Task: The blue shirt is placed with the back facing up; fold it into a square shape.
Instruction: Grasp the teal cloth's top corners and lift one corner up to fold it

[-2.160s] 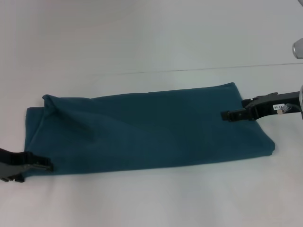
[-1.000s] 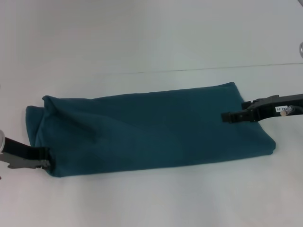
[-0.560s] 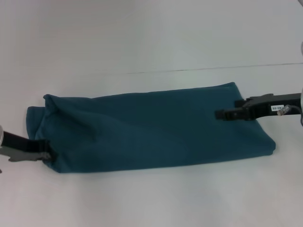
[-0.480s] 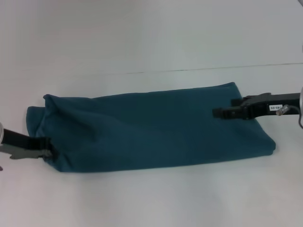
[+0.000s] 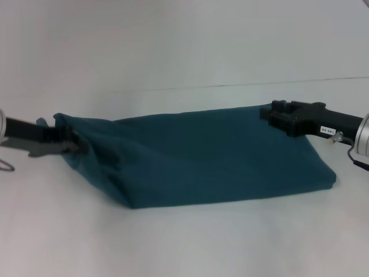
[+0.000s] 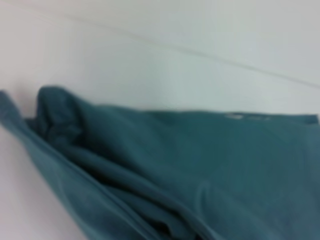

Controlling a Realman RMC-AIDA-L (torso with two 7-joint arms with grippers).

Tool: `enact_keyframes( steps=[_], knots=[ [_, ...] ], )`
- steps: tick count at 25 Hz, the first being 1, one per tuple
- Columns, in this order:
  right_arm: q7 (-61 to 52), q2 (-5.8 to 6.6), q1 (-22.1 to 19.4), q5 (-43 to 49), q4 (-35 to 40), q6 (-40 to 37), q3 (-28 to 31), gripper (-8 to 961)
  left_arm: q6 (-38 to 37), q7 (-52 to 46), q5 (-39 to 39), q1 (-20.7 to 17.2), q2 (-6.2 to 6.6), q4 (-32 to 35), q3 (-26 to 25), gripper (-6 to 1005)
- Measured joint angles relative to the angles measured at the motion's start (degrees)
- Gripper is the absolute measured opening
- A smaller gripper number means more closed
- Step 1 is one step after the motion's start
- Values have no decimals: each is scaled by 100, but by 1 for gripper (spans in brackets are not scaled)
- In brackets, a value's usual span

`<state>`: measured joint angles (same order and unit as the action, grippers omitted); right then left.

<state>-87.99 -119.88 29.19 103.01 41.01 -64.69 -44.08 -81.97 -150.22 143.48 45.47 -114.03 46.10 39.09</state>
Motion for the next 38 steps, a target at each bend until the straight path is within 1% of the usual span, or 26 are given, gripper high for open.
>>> enact_keyframes(
  steps=[3,8,11,14,17,19,22,25,28,33,38],
  knots=[
    [800,7,21,-470,-372,234,23,436,-97,-28,-189,109,63,4,-166,18],
    [1413,2,191,-698,-745,680,18,183,-172,-30,-475,276,161,-24,-309,18],
    [1718,-15,337,-881,-977,908,-18,133,-221,-30,-730,328,218,-23,-314,18],
    [2103,-29,559,-1019,-1313,1114,-27,83,-287,-20,-934,370,306,2,-350,18],
    [2445,-25,924,-1053,-1803,1415,-29,32,-389,25,-1034,418,376,7,-509,18],
    [2550,-31,1114,-1048,-2021,1644,-53,-1,-451,58,-1066,441,401,10,-592,19],
    [2788,-58,1447,-1048,-2392,2054,-126,-1,-572,90,-1147,461,418,18,-663,19],
    [2849,-67,1693,-1056,-2626,2248,-133,-1,-702,112,-1203,468,443,24,-746,19],
    [2861,-87,1870,-1057,-2772,2415,-268,0,-825,157,-1334,472,469,26,-855,19],
    [2869,-106,2218,-1058,-3129,2551,-751,0,-971,169,-1410,437,515,136,-896,19],
    [2823,-162,2506,-1052,-3483,2351,-1422,0,-1106,175,-1414,409,520,260,-899,19]
  ],
)
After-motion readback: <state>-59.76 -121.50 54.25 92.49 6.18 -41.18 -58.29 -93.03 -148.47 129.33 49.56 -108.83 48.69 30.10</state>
